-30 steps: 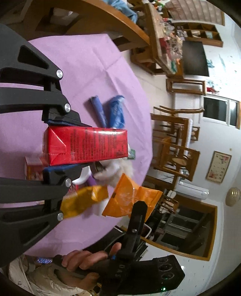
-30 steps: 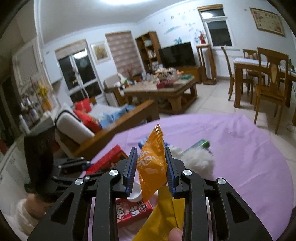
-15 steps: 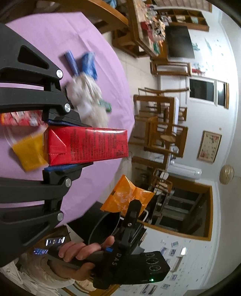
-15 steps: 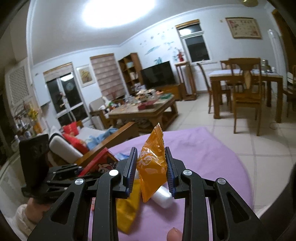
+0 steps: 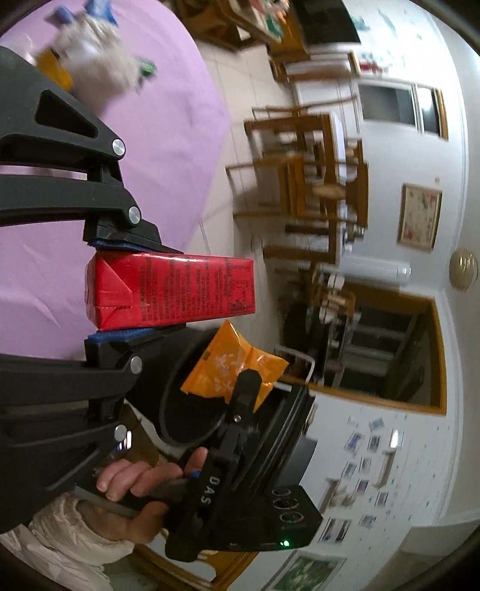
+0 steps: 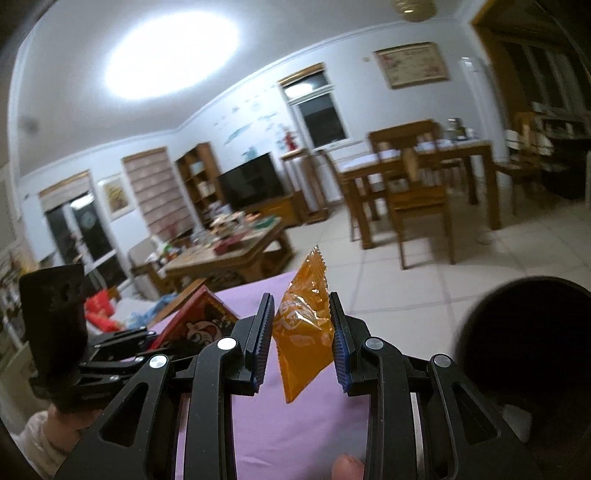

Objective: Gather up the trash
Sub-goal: 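Carry both items to the black bin and open both tools to drop them, then grasp the red cartoon milk box with the left tool while the right tool grasps a yellow wrapper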

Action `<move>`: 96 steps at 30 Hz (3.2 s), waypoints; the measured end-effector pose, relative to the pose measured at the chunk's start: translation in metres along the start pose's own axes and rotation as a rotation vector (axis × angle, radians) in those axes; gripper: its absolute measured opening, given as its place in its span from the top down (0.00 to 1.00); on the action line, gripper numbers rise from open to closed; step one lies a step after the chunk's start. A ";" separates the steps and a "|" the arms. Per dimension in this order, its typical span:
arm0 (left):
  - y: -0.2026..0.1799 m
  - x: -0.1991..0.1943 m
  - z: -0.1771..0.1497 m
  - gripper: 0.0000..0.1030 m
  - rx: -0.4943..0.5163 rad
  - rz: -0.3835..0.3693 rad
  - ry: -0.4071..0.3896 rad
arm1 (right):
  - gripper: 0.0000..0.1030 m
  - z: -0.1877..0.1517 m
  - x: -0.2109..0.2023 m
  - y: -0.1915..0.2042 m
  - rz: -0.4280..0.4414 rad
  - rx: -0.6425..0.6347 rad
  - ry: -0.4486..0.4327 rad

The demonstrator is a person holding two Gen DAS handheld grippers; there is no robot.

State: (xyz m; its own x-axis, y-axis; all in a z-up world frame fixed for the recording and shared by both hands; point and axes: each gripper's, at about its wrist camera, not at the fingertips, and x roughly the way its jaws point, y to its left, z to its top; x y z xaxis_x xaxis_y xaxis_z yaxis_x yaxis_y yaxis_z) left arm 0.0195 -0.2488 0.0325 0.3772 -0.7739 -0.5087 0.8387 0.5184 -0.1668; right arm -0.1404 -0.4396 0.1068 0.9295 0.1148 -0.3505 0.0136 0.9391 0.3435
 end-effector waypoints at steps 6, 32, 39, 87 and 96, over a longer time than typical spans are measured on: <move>-0.042 0.059 0.013 0.70 0.039 -0.119 0.037 | 0.71 -0.009 -0.046 -0.086 -0.126 0.100 -0.043; -0.141 0.197 0.017 0.19 0.196 -0.201 0.194 | 0.32 -0.071 -0.104 -0.255 -0.352 0.353 -0.049; -0.140 0.170 0.020 0.05 0.259 -0.089 0.120 | 0.26 -0.071 -0.105 -0.238 -0.347 0.351 -0.064; 0.141 -0.094 -0.137 0.29 -0.188 0.398 0.319 | 0.26 -0.145 0.190 0.219 0.272 -0.136 0.633; 0.152 -0.105 -0.148 0.52 -0.218 0.358 0.295 | 0.72 -0.147 0.207 0.235 0.288 -0.171 0.637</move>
State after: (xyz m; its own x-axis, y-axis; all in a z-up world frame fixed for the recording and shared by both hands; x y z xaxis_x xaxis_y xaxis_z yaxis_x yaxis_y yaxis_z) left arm 0.0494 -0.0351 -0.0648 0.4728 -0.4146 -0.7776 0.5636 0.8206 -0.0948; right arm 0.0013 -0.1474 -0.0133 0.4909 0.4836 -0.7247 -0.3063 0.8745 0.3760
